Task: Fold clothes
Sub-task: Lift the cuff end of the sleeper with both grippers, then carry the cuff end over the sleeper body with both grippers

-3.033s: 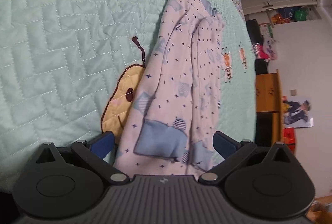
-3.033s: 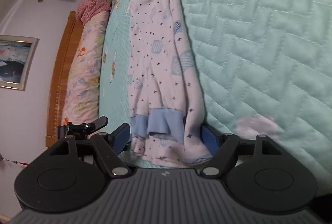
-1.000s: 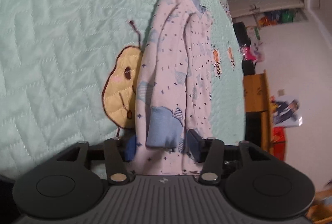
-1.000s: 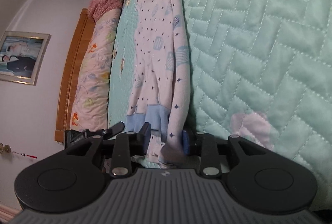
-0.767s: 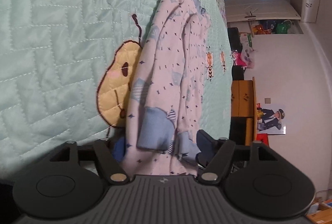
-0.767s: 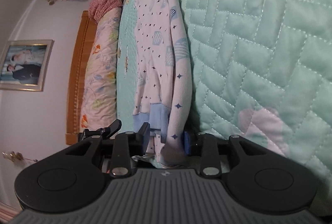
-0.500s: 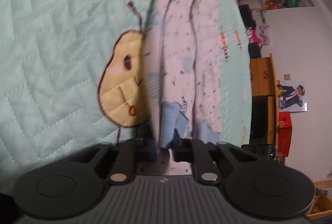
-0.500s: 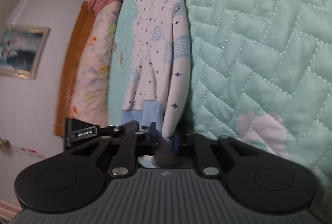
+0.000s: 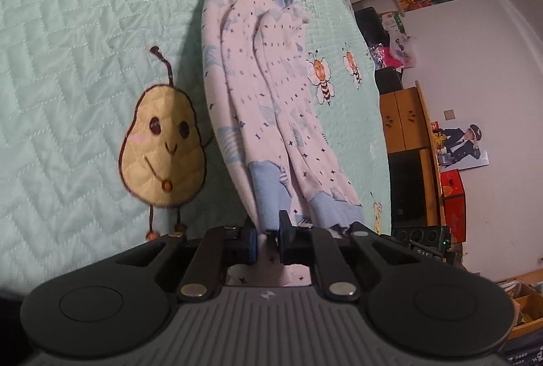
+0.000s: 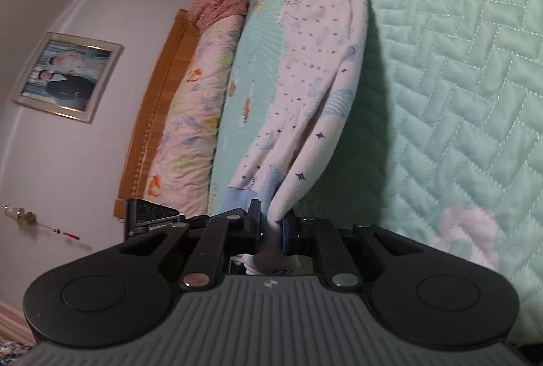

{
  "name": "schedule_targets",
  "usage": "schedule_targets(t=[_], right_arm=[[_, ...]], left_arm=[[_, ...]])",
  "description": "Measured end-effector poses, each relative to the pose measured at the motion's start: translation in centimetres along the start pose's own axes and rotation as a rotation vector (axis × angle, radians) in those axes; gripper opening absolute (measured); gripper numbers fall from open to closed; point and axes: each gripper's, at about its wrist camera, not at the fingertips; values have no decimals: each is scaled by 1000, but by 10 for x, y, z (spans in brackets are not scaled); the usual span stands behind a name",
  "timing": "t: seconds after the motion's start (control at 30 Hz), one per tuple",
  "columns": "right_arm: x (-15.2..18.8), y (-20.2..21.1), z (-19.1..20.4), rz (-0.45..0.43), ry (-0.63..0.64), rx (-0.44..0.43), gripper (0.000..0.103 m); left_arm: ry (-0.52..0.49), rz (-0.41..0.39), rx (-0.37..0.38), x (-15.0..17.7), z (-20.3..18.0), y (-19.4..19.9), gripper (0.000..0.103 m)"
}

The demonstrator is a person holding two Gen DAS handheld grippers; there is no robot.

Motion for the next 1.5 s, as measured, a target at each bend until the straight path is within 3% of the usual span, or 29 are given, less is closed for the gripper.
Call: schedule_targets(t=[0.2,0.4,0.6,0.8,0.93,1.5], right_arm=[[23,11,13,42,-10,-31,13],[45,27,24,65,-55,-63,13],[41,30,33,39,-78,-99,13],[8,30,46,-48,-124,-199,13],[-23,24,50,-104,-165,-233,13],[-137,-23,1,-164,-265,-205,13]], left_arm=[[45,41,7,34,7,10,11],[126,25,59,42,8,24,11],[205,7,111,50,7,37,11],[166,-74,183,12,-21,51,11],[193,-94,202,-12,-26,48,11],[234,-71,162,-138,-17,-5,11]])
Point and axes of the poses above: each gripper's, at about its wrist camera, not at the fingertips, and y roughly against the way its jaws point, z to its left, x to its underside, and after that the axes turned 8 degrees about -x, right-handed
